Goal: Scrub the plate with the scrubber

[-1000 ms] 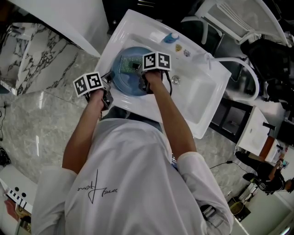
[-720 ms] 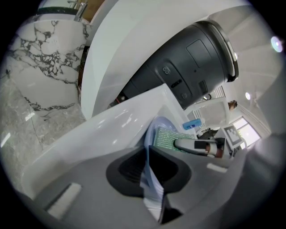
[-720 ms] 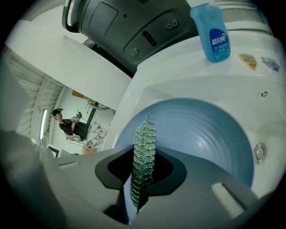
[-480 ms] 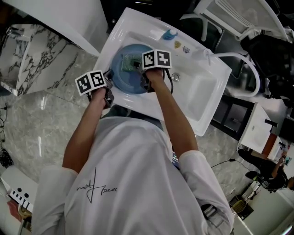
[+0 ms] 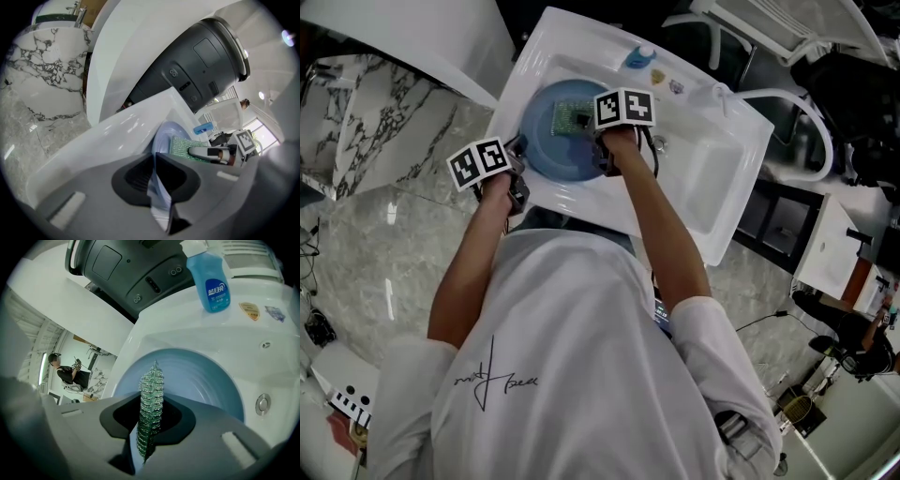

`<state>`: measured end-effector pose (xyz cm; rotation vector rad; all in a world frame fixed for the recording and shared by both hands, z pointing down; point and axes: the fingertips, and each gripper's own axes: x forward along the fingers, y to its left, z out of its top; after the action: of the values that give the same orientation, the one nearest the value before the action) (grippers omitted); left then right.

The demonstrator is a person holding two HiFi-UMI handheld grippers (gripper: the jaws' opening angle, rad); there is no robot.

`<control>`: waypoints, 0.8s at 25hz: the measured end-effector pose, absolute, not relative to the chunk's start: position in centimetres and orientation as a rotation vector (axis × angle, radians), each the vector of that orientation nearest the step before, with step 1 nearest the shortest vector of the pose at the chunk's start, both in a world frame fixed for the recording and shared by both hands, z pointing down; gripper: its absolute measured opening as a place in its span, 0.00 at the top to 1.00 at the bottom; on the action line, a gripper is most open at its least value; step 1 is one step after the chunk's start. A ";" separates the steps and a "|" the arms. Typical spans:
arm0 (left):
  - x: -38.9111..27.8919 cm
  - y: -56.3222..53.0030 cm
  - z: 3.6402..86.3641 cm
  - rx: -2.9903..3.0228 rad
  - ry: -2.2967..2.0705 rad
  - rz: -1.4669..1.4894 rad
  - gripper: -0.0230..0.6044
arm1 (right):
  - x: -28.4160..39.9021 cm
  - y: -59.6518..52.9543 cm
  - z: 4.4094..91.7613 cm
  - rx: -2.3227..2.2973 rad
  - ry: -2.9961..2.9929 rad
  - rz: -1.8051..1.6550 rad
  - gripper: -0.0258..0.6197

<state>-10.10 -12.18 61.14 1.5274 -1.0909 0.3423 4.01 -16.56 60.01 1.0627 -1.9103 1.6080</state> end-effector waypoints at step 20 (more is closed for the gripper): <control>-10.0 -12.2 60.9 1.536 -1.062 0.300 0.83 | 8.3 -15.3 60.5 1.122 -1.853 1.596 0.87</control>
<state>-10.00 -12.18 60.87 1.5362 -1.0621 0.3000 8.26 -15.29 60.53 1.1218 -1.8530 1.5958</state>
